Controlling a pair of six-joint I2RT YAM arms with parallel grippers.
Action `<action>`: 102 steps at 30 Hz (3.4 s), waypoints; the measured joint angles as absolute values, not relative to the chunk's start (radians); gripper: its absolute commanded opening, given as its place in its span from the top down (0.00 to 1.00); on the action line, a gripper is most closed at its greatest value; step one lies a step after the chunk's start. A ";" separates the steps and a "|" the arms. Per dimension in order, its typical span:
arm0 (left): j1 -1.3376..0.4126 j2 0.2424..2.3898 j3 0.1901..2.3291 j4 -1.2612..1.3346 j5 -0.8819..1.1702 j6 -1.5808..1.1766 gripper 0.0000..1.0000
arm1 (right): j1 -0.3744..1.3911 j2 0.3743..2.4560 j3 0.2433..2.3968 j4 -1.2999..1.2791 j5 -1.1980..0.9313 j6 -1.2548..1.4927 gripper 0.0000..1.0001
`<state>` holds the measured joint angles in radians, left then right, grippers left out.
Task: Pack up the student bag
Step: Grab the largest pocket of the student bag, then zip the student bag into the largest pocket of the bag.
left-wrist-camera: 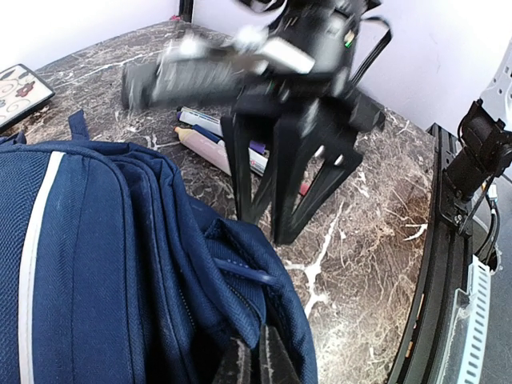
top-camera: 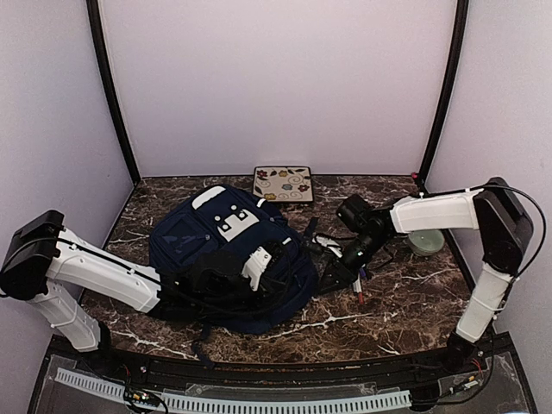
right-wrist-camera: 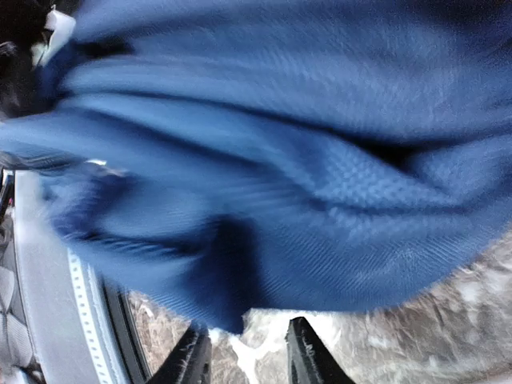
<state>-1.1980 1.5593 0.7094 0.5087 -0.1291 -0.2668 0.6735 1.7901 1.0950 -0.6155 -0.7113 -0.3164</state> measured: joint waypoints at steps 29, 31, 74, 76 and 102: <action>-1.198 1.627 0.698 0.640 -0.127 -0.283 1.00 | 0.733 1.831 1.316 -0.741 -0.742 -0.271 0.41; -1.198 1.627 0.698 0.643 -0.141 -0.289 1.00 | 0.733 1.823 1.309 -0.730 -0.740 -0.255 0.41; -1.196 1.511 0.578 0.669 -0.168 -0.335 1.00 | 0.679 1.762 1.217 -0.695 -0.701 -0.283 1.00; -1.196 1.467 0.561 0.624 -0.176 -0.345 1.00 | 0.661 1.765 1.217 -0.697 -0.674 -0.300 1.00; -1.228 1.057 0.546 0.007 -0.308 -0.444 0.47 | 0.768 1.833 1.304 -0.647 -0.544 -0.379 1.00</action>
<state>-1.2282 1.0569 0.5461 0.0067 -0.3077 -0.4442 0.7677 1.8332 1.3045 -0.6468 -0.5442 -0.3790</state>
